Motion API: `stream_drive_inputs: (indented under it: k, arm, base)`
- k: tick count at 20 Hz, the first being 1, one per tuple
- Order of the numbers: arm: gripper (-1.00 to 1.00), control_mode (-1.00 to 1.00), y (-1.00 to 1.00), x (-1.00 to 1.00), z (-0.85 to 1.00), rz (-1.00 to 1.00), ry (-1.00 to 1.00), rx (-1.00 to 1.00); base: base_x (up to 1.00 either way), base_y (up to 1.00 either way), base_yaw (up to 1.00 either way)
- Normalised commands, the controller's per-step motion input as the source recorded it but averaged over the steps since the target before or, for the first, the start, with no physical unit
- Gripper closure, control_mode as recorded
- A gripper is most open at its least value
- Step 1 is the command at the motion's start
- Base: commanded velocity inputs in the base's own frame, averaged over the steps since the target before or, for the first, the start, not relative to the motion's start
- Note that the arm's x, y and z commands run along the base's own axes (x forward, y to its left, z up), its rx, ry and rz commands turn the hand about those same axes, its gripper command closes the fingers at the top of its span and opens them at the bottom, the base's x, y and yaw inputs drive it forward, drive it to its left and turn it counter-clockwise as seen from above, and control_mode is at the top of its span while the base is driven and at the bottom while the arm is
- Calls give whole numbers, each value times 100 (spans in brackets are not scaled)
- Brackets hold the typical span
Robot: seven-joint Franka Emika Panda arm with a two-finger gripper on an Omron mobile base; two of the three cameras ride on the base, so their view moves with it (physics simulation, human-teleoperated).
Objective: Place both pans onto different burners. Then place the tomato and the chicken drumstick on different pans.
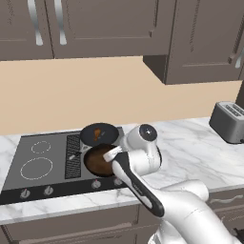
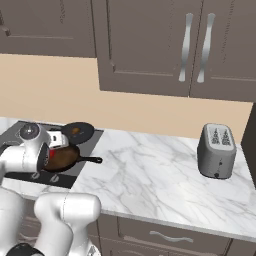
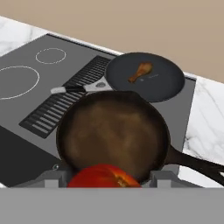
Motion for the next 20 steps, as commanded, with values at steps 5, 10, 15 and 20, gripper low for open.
stream_drive_inputs:
  k: [5, 10, 15, 20]
  arm:
    - [100, -100, 0, 38, -23, -2, -1, -3]
    - [100, -100, 18, 14, -13, -2, 0, -2]
    - [100, -100, 32, 19, -12, -2, 2, -3]
    - [100, -100, 11, 22, -20, -1, 0, -3]
  base:
    - [0, 0, 0]
    - [0, 0, 0]
    - [0, 0, 0]
    - [0, 0, 0]
